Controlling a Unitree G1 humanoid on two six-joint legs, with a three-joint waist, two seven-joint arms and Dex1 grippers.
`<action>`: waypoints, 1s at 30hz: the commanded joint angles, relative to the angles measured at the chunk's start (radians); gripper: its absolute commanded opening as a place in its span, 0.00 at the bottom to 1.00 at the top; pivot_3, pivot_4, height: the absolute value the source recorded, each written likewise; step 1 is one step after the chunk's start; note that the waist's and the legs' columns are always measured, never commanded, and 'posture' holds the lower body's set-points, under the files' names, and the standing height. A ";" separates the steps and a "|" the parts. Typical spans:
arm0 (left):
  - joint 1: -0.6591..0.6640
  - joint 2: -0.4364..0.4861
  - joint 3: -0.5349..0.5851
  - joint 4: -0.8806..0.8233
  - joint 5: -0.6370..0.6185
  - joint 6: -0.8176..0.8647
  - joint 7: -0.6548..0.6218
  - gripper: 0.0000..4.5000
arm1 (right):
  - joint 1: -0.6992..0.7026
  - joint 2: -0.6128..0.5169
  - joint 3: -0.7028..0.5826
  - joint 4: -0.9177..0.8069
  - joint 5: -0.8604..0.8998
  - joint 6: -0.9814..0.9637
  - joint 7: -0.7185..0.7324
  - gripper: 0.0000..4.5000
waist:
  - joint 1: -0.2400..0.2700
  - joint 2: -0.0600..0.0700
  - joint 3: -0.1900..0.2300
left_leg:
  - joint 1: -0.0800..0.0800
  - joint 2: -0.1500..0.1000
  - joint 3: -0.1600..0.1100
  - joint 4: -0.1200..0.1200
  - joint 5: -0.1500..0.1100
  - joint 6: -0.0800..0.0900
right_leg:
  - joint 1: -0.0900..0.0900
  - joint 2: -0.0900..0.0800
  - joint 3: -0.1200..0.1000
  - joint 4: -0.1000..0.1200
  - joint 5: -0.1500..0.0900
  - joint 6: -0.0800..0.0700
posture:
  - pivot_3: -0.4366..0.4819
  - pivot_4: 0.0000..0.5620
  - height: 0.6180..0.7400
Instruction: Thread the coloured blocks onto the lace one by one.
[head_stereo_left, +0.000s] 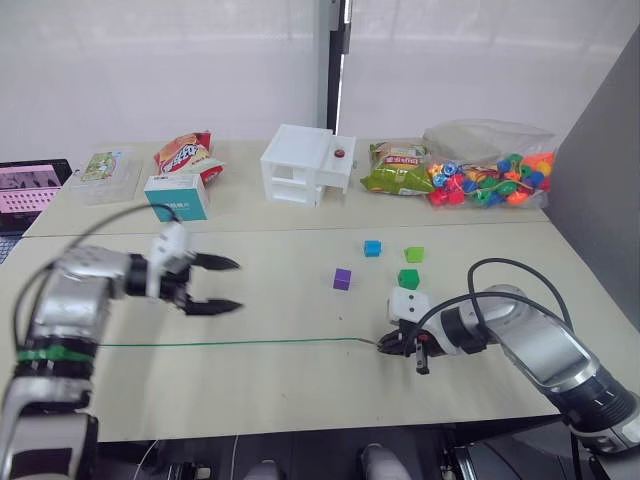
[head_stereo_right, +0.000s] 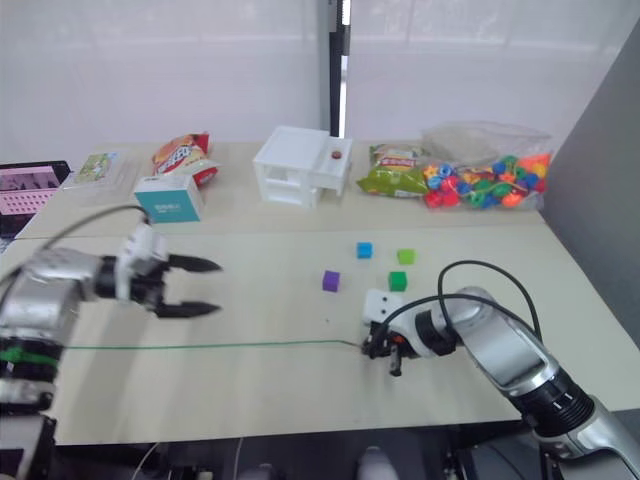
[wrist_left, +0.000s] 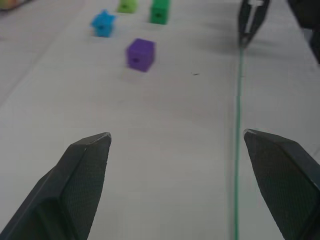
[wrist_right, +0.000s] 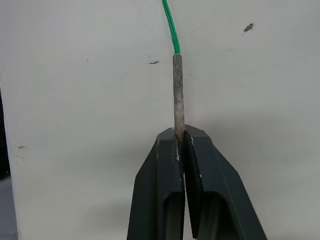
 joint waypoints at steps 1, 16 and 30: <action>0.038 -0.041 -0.043 -0.093 0.035 -0.022 0.078 0.99 | 0.001 -0.002 -0.031 -0.050 0.030 0.016 -0.007 0.00 | 0.003 0.000 0.000 | 0.000 0.000 0.000 0.000 0.000 0.000 | 0.000 0.000 0.000 0.000 0.000 0.000 | 0.48 0.27 1.00; 0.072 -0.318 -0.220 -0.151 0.000 0.017 0.177 0.99 | -0.001 0.018 0.026 -0.094 0.036 0.036 -0.020 0.00 | 0.048 0.000 0.000 | 0.001 -0.003 0.001 0.004 0.000 0.000 | 0.003 -0.003 0.000 -0.003 0.000 0.001 | 0.48 0.27 1.00; 0.096 -0.327 -0.265 -0.151 0.022 0.021 0.204 0.59 | -0.002 0.024 0.017 -0.089 0.051 0.045 -0.019 0.00 | 0.051 0.000 0.000 | 0.001 -0.003 0.001 0.004 0.000 0.000 | 0.004 -0.003 0.000 -0.005 0.000 0.001 | 0.48 0.27 1.00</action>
